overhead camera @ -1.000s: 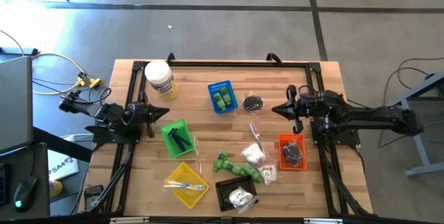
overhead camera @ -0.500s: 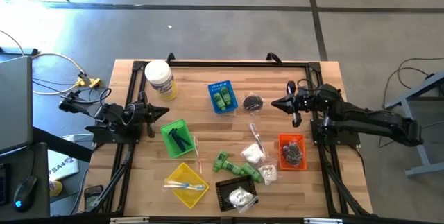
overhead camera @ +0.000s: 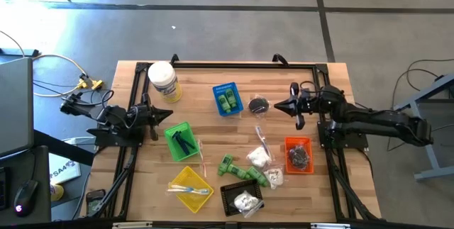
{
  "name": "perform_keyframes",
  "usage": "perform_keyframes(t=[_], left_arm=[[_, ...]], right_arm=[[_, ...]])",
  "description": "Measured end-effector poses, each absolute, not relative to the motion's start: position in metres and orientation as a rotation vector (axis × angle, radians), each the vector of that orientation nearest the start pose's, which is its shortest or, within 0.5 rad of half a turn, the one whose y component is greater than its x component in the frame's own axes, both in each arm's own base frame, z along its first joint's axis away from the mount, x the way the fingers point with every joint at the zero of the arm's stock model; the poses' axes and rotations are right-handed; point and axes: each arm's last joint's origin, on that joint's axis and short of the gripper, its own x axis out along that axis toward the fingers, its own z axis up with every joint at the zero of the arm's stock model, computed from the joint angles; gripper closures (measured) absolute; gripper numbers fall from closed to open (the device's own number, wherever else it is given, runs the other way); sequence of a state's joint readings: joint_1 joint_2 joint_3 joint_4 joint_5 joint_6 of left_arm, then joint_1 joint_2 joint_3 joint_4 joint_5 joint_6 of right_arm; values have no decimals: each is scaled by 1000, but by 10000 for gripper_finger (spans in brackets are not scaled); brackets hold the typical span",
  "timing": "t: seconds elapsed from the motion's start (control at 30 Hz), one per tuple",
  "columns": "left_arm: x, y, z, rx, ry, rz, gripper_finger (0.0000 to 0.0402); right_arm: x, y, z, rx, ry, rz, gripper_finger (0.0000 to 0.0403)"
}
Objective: Pick & Place Travel size toiletries
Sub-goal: Put the cotton pack into the black bin
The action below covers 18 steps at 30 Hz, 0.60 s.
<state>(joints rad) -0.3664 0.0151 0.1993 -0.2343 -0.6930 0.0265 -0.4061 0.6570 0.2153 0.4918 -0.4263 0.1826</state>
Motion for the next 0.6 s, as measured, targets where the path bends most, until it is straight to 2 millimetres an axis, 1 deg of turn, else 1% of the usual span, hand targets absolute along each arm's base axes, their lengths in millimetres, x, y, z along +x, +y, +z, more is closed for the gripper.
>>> perform_keyframes(t=[0.2,0.33,0.47,0.6], left_arm=[[77,-10,208,65,43,325,401],[77,-10,208,42,35,327,401],[77,-10,215,57,-19,333,401],[77,-10,217,81,-28,334,401]], right_arm=[[143,-50,231,117,-160,24,401],[144,-49,229,135,-145,32,401],[147,-46,226,153,-123,54,401],[141,-46,234,138,-187,45,401]])
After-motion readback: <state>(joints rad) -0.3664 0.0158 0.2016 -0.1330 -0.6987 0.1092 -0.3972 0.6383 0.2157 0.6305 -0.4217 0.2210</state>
